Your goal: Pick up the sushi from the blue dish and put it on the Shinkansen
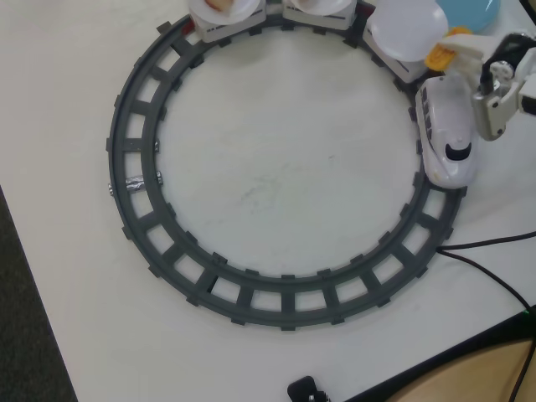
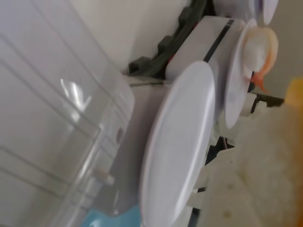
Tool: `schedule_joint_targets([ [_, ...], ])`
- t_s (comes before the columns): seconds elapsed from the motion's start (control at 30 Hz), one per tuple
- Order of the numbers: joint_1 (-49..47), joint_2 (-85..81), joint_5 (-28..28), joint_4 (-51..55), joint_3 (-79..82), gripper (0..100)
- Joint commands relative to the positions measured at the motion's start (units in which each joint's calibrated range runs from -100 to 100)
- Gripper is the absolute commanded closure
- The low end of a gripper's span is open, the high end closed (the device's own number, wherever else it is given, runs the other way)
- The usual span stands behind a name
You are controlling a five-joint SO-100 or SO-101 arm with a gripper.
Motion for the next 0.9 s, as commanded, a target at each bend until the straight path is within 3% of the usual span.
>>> schedule_joint_targets([
  [0.0,-0.35,3.09,0.55,-1.42,-1.25,98],
  [0.27,0.18,9.35,1.66,-1.42,-5.11,98],
  [0.87,0.26,6.68,1.66,-1.42,-5.82,98],
])
